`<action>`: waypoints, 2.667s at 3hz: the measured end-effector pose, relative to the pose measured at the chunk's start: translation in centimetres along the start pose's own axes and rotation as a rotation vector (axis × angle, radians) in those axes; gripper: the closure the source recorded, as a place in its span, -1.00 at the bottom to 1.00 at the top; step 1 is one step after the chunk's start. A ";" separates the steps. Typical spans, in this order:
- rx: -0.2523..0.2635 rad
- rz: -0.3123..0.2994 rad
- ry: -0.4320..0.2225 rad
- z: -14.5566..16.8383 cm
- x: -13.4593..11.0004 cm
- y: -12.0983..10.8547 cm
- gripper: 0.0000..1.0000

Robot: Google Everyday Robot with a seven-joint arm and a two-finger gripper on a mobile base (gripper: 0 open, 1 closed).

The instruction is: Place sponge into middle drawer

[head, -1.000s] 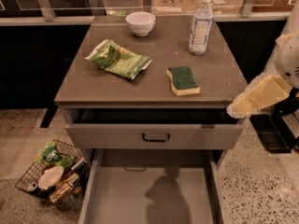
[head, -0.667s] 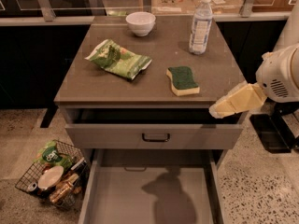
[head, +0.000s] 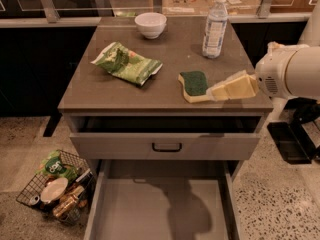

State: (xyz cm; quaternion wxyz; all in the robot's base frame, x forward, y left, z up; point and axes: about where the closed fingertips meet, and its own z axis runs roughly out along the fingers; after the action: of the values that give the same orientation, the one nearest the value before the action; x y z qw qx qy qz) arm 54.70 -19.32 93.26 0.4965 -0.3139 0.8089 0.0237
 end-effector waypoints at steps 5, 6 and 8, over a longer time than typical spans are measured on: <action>-0.009 0.141 -0.252 9.7 0.6 2.3 -1.00; -0.052 0.160 -0.282 11.8 0.6 4.0 -1.00; -0.091 0.226 -0.299 14.6 2.3 5.2 -1.00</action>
Offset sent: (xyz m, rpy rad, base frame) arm 0.0132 -0.0041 0.0180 0.0047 -0.0831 -0.0331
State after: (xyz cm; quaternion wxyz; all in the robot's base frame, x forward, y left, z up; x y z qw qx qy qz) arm 62.76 -11.16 82.56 0.5907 -0.2360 0.7544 0.1622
